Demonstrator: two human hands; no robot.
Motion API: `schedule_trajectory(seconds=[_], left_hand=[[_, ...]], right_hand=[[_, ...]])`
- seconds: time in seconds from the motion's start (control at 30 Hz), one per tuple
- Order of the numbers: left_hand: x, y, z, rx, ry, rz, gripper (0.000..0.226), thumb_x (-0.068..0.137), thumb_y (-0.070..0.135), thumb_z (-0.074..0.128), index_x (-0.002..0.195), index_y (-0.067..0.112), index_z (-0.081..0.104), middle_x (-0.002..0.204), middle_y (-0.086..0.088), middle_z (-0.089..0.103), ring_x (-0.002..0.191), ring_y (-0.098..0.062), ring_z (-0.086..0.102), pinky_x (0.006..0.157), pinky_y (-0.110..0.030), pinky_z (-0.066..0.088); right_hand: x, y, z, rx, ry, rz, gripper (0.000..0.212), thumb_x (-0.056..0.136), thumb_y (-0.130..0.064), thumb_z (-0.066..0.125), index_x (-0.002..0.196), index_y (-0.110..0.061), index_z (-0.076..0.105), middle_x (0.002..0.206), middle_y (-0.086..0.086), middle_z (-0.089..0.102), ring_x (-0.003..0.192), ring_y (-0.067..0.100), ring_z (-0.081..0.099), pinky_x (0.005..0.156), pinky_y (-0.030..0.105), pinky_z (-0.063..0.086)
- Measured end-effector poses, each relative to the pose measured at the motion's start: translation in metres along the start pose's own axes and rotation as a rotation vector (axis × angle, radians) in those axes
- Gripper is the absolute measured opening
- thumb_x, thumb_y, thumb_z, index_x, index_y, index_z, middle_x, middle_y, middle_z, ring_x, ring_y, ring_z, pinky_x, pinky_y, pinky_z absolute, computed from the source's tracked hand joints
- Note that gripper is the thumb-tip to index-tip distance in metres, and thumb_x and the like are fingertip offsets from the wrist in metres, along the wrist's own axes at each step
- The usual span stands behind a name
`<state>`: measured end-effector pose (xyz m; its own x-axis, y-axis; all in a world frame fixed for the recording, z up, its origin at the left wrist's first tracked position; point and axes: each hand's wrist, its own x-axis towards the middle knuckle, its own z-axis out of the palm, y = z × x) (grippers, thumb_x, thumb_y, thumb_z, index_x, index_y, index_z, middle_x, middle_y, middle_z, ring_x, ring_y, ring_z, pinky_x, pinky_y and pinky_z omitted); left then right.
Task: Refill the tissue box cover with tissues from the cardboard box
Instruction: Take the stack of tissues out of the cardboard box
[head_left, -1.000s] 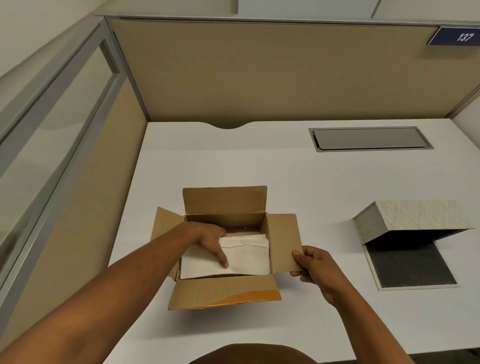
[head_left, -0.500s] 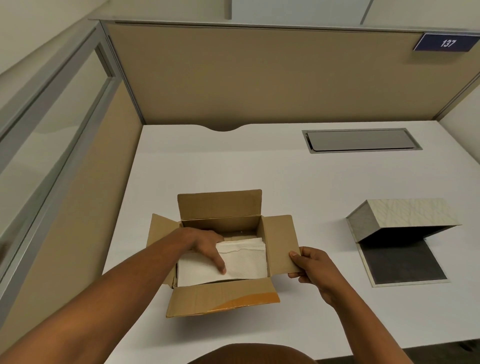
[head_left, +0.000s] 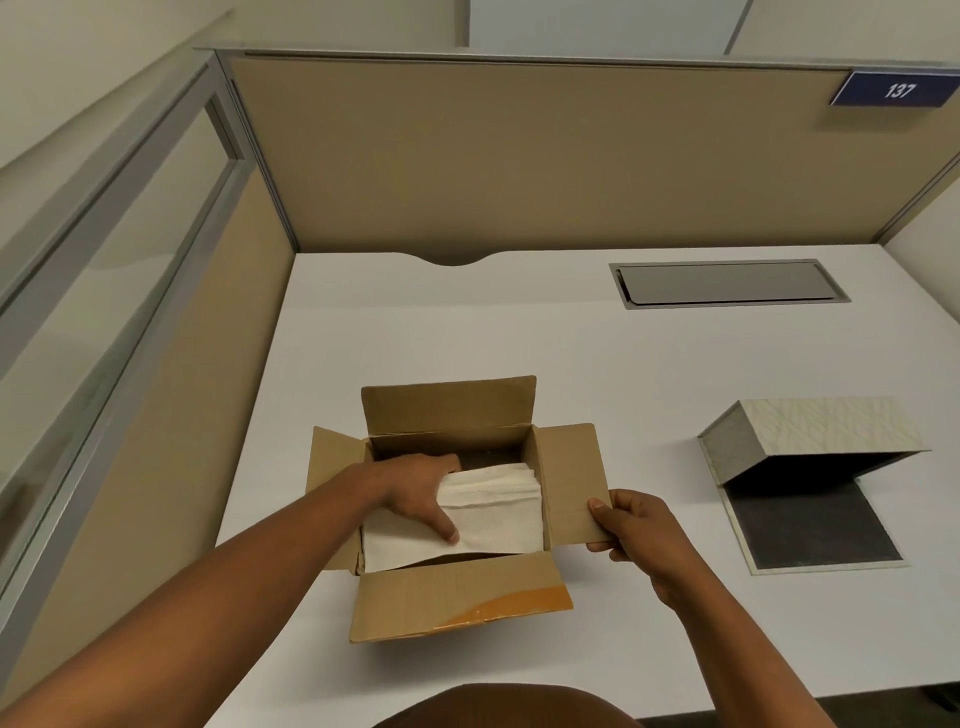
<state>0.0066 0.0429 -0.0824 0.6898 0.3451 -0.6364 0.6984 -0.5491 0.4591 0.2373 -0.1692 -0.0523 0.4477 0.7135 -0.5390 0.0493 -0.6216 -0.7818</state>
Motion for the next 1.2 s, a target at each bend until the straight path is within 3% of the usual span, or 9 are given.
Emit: schedule_trajectory(seconds=[0.3,0.47,0.77,0.9,1.0,1.07,1.13,1.2], left_hand=[[-0.021,0.004,0.009,0.138,0.209,0.029,0.076,0.066,0.058,0.08,0.125,0.032,0.039,0.117,0.005,0.062,0.096,-0.013,0.056,0.075,-0.028,0.05],[-0.034,0.003,0.012,0.172,0.343,0.049,0.075,0.066,0.059,0.077,0.126,0.034,0.04,0.117,0.005,0.061,0.099,-0.011,0.054,0.08,-0.031,0.052],[-0.054,0.005,0.02,0.182,0.668,0.105,0.077,0.066,0.06,0.074,0.131,0.037,0.038,0.125,0.006,0.059,0.104,-0.012,0.051,0.081,-0.029,0.04],[-0.061,0.008,0.019,0.163,0.733,0.129,0.08,0.067,0.06,0.074,0.133,0.038,0.034,0.123,0.005,0.059,0.1,-0.01,0.049,0.077,-0.028,0.039],[-0.067,0.011,0.015,0.18,0.758,0.148,0.08,0.067,0.06,0.074,0.132,0.038,0.033,0.123,0.004,0.06,0.102,-0.013,0.051,0.076,-0.031,0.046],[-0.071,0.013,0.011,0.197,0.767,0.162,0.08,0.068,0.06,0.074,0.132,0.038,0.033,0.124,0.004,0.06,0.102,-0.015,0.052,0.077,-0.033,0.047],[-0.074,0.016,0.008,0.217,0.779,0.193,0.079,0.068,0.061,0.073,0.133,0.036,0.035,0.124,0.004,0.06,0.102,-0.015,0.052,0.076,-0.031,0.043],[-0.076,0.021,0.005,0.242,0.792,0.226,0.078,0.069,0.061,0.073,0.133,0.034,0.037,0.124,0.003,0.06,0.103,-0.015,0.052,0.075,-0.03,0.038]], right_hand=[[-0.005,-0.007,0.006,-0.035,0.04,-0.054,0.018,0.099,-0.021,0.059,0.093,-0.012,0.073,0.077,0.006,0.077,0.06,0.013,0.073,0.06,0.03,0.051],[-0.008,-0.008,0.011,-0.016,0.033,-0.062,0.017,0.1,-0.021,0.059,0.094,-0.012,0.072,0.078,0.006,0.076,0.06,0.013,0.073,0.059,0.029,0.051],[-0.011,-0.007,0.014,-0.048,0.061,-0.069,0.017,0.1,-0.021,0.058,0.094,-0.011,0.071,0.079,0.008,0.076,0.057,0.01,0.072,0.059,0.028,0.051],[-0.013,-0.005,0.013,-0.052,0.037,-0.061,0.02,0.1,-0.024,0.057,0.104,-0.009,0.07,0.089,0.008,0.075,0.066,0.015,0.074,0.065,0.031,0.054],[-0.016,-0.004,0.013,-0.085,0.064,-0.085,0.035,0.099,-0.037,0.057,0.121,-0.011,0.064,0.104,0.004,0.071,0.088,0.02,0.071,0.079,0.039,0.057],[-0.021,-0.007,0.011,-0.15,0.154,-0.173,0.052,0.092,-0.049,0.062,0.135,-0.02,0.054,0.123,0.002,0.065,0.103,0.019,0.064,0.084,0.036,0.056],[-0.027,-0.008,0.008,-0.211,0.192,-0.328,0.081,0.08,-0.061,0.068,0.148,-0.028,0.039,0.143,-0.002,0.053,0.122,0.015,0.054,0.094,0.033,0.047],[-0.032,-0.008,0.005,-0.306,0.131,-0.469,0.11,0.067,-0.075,0.071,0.156,-0.039,0.018,0.159,-0.016,0.028,0.141,0.007,0.031,0.109,0.037,0.034]])
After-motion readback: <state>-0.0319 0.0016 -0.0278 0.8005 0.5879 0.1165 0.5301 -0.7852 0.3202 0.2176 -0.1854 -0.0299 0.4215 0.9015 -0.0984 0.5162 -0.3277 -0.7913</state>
